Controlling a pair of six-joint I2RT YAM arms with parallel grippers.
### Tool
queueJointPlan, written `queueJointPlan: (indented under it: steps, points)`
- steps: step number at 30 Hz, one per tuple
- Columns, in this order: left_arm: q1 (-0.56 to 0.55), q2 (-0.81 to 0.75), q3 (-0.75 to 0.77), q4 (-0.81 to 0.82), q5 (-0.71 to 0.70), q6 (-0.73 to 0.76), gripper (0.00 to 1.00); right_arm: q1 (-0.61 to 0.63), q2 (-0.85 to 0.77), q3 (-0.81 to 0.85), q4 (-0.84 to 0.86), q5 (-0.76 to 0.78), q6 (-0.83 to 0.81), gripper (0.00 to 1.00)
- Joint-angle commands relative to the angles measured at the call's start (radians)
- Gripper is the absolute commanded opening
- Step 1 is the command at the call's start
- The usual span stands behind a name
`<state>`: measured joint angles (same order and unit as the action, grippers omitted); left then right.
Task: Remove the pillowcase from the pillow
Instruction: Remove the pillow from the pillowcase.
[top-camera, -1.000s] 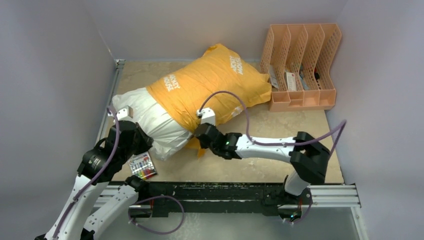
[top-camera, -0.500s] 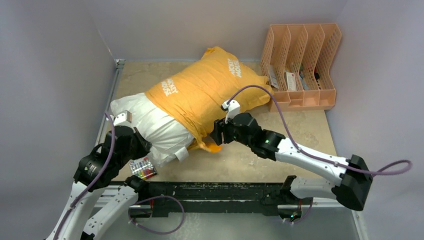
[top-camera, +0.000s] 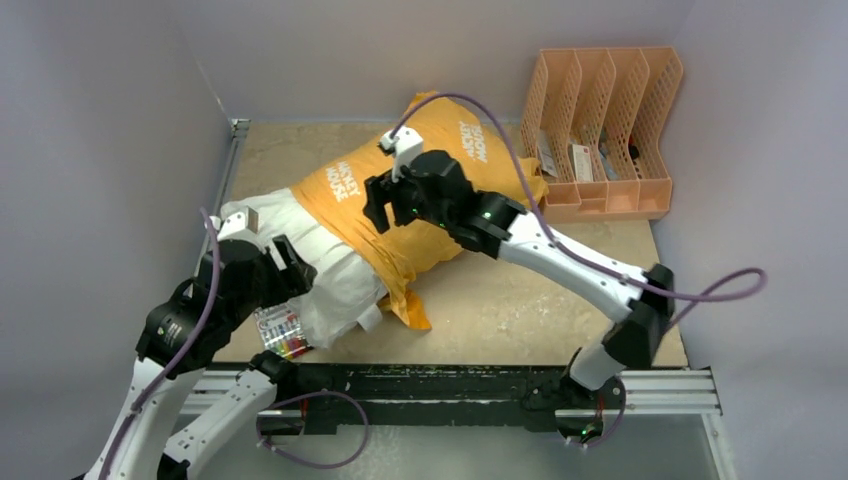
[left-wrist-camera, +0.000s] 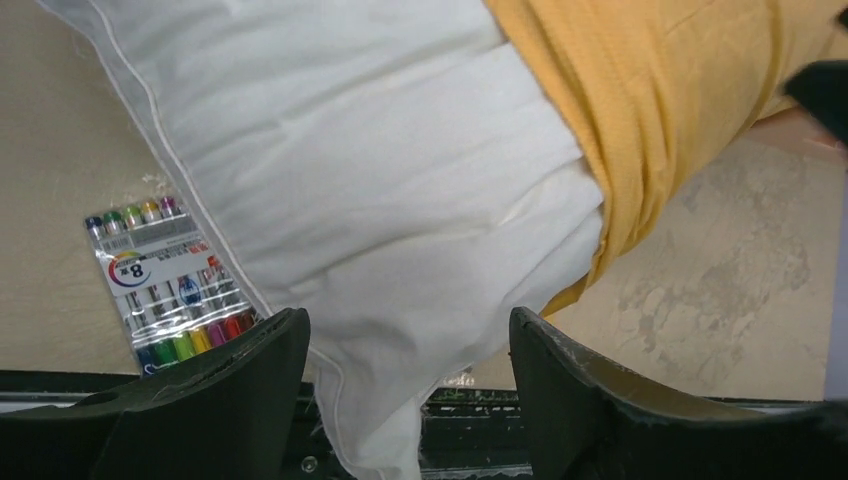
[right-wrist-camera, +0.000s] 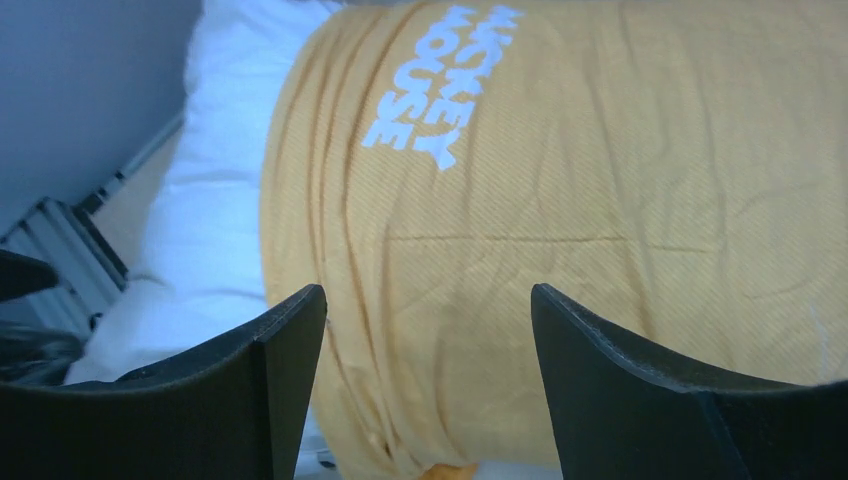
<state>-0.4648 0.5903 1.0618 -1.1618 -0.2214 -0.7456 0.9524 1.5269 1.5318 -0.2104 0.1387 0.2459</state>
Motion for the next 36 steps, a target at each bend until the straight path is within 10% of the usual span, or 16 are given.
queueJointPlan:
  steps: [1, 8, 13, 15, 23, 30, 36]
  points:
    - [0.006, 0.140, 0.092, 0.060, -0.051, 0.053, 0.74, -0.003, 0.178, 0.139, -0.207, 0.035, -0.086, 0.76]
    - [0.007, 0.320, -0.050, 0.253, 0.021, 0.043, 0.78, -0.003, 0.292, 0.190, -0.335, 0.194, -0.112, 0.37]
    - [0.008, 0.342, -0.172, 0.292, 0.007, -0.016, 0.32, -0.006, 0.182, 0.091, -0.234, 0.269, -0.130, 0.00]
    - [0.008, 0.332, -0.211, 0.296, -0.017, -0.046, 0.00, -0.025, 0.143, 0.051, -0.197, 0.304, -0.143, 0.00]
    - [0.008, 0.270, -0.198, 0.146, -0.179, -0.133, 0.00, -0.230, 0.009, -0.083, -0.148, 0.219, -0.100, 0.00]
    - [0.008, 0.236, -0.222, 0.115, -0.241, -0.193, 0.00, -0.245, -0.046, -0.066, -0.190, -0.181, -0.095, 0.00]
    - [0.008, 0.194, -0.228, 0.161, -0.182, -0.167, 0.00, -0.246, -0.033, 0.073, -0.258, -0.295, -0.115, 0.65]
